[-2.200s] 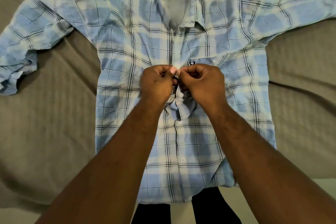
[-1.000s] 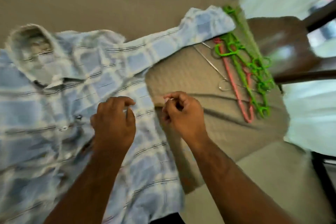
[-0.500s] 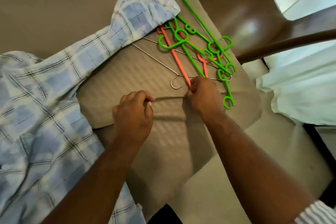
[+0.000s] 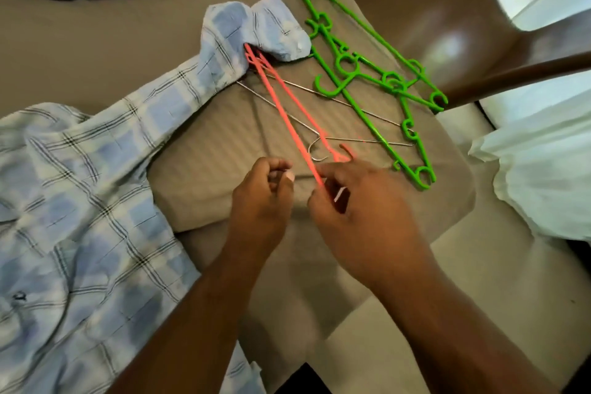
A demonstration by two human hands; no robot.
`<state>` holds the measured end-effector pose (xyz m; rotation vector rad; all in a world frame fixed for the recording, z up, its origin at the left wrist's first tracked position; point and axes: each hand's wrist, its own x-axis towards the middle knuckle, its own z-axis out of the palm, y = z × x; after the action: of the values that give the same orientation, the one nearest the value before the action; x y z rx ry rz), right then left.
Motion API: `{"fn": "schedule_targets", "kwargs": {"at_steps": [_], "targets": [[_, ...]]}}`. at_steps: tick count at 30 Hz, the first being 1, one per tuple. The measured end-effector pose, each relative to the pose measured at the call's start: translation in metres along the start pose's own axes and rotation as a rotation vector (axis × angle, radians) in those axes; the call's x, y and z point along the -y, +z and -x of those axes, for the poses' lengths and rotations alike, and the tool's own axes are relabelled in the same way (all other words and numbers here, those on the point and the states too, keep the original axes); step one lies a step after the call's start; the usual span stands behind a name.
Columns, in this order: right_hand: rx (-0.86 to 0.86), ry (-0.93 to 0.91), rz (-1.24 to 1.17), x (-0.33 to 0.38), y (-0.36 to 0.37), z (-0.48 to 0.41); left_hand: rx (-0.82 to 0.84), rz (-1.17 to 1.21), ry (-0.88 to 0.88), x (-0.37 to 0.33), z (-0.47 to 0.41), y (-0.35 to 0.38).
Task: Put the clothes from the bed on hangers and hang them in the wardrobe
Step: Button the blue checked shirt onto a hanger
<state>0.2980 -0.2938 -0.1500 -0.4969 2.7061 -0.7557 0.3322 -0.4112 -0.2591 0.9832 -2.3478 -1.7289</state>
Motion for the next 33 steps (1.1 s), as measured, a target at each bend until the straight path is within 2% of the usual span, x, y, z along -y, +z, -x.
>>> {"fn": "schedule_targets", "kwargs": {"at_steps": [4, 8, 10, 12, 17, 18, 21, 23, 24, 25, 27, 29, 31, 33], "targets": [[0.022, -0.058, -0.122, 0.035, -0.020, 0.028, 0.107, 0.250, -0.152, -0.006, 0.008, -0.022], [0.032, -0.188, -0.209, 0.061, -0.021, 0.042, 0.230, 0.870, -0.390, -0.022, 0.018, -0.068], [0.090, -0.284, -0.148, 0.072, -0.007, 0.044, 0.282, 1.141, -0.380, -0.020, 0.021, -0.099], [0.160, -0.361, -0.149, 0.082, 0.016, 0.048, 0.256, 1.278, -0.297, -0.013, 0.029, -0.132], [0.326, -0.458, -0.109, 0.112, 0.083, 0.057, -0.005, 1.215, -0.187, 0.020, 0.055, -0.202], [0.300, -0.464, -0.121, 0.119, 0.093, 0.057, -0.038, 1.181, -0.161, 0.030, 0.060, -0.215], [-0.022, -0.497, -0.180, 0.138, 0.119, 0.043, -0.079, 1.051, -0.086, 0.057, 0.080, -0.251], [-0.104, -0.365, -0.150, 0.146, 0.136, 0.025, -0.101, 0.985, -0.060, 0.076, 0.092, -0.273], [-0.036, -0.241, -0.178, 0.152, 0.141, 0.014, -0.125, 0.970, -0.054, 0.083, 0.097, -0.282], [0.107, -0.111, -0.268, 0.159, 0.148, 0.006, -0.145, 0.974, -0.049, 0.091, 0.103, -0.290], [0.497, 0.072, -0.626, 0.177, 0.160, 0.001, -0.135, 1.015, -0.031, 0.102, 0.112, -0.303], [0.752, 0.084, -0.828, 0.193, 0.166, 0.002, -0.113, 1.037, -0.024, 0.109, 0.117, -0.311], [0.792, 0.013, -0.855, 0.205, 0.176, 0.005, -0.114, 1.055, -0.046, 0.117, 0.120, -0.324], [0.673, 0.027, -0.804, 0.213, 0.188, 0.004, -0.086, 1.114, -0.060, 0.125, 0.120, -0.338]]}}
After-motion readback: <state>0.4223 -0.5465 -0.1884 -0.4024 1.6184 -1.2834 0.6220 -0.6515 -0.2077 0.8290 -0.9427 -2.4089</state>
